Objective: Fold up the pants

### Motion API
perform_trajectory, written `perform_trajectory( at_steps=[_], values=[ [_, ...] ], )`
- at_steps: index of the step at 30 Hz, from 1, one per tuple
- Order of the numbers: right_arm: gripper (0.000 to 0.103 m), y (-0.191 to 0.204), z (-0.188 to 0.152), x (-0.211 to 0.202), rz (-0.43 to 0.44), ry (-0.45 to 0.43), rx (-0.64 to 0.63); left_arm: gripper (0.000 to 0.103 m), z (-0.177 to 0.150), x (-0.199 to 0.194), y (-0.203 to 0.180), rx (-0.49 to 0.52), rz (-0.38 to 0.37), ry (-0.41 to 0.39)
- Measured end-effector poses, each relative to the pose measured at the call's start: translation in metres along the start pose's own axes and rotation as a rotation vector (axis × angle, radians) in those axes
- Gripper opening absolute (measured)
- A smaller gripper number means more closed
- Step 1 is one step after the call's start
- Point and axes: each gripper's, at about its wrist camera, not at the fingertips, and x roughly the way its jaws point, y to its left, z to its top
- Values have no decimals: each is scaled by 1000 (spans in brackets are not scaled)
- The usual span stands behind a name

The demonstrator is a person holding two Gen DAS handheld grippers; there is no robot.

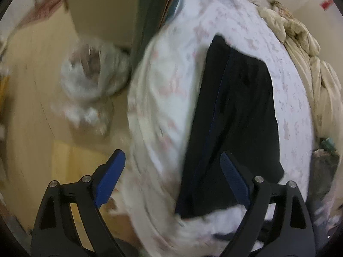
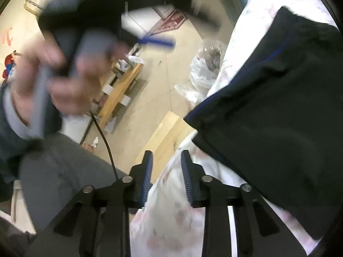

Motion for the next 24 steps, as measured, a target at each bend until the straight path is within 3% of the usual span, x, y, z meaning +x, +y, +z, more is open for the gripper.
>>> perform_trajectory(
  at_steps=[2, 4, 7, 12, 15, 19, 22, 24],
  values=[
    [41, -14, -7, -34, -5, -60, 51, 88, -21, 21, 0, -22, -16, 60],
    [66, -41, -15, -77, -71, -138, 140, 88, -36, 34, -2, -61, -19, 79],
    [70, -86, -28, -125, -152, -225, 271, 88, -55, 41, -19, -34, -56, 92],
    [72, -157, -57, -141, -192, -259, 496, 87, -61, 55, -44, 41, 7, 99],
    [72, -186, -75, -122, -105, -235, 630, 71, -68, 60, -42, -1, 5, 127],
    [73, -200, -77, -97, -8, -183, 636, 41, -70, 53, -44, 28, 54, 105],
    [73, -192, -68, -82, -24, -159, 579, 23, -75, 46, -47, 54, 84, 89],
    [70, -195, -61, -77, -21, -178, 599, 17, -77, 40, -54, 78, 100, 69]
  ],
)
